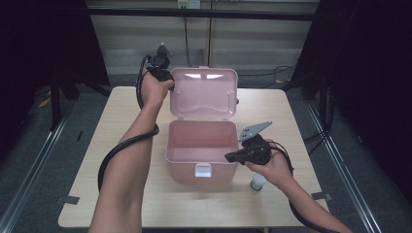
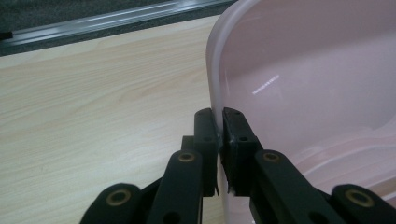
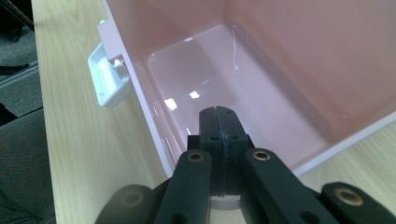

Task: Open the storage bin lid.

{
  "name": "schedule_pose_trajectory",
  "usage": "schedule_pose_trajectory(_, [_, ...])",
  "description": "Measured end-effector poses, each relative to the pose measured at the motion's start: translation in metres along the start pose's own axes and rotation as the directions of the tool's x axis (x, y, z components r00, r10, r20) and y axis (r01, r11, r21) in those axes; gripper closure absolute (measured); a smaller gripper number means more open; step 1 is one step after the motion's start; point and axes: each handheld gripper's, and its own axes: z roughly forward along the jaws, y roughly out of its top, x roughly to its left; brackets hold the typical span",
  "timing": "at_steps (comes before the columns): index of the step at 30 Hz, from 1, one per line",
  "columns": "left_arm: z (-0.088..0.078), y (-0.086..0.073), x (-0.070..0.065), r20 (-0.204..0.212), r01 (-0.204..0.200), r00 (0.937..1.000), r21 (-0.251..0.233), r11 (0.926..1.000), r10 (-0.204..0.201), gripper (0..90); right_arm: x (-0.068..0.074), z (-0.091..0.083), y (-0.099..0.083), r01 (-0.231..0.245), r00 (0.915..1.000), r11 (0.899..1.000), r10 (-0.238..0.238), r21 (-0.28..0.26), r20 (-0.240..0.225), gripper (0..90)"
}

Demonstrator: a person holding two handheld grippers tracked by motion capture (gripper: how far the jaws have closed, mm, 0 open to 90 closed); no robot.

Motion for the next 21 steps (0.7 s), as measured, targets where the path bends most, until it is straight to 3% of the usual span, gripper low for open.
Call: schedule_pose_trajectory(21, [0.016, -0.001, 0.006, 0.003, 0.021, 0.9998, -0.006, 0.9998, -0.021, 84.5, -0.001, 0.000, -0.001, -0.005, 0.9999, 1.000, 0.005, -0.012, -0.012, 90.0])
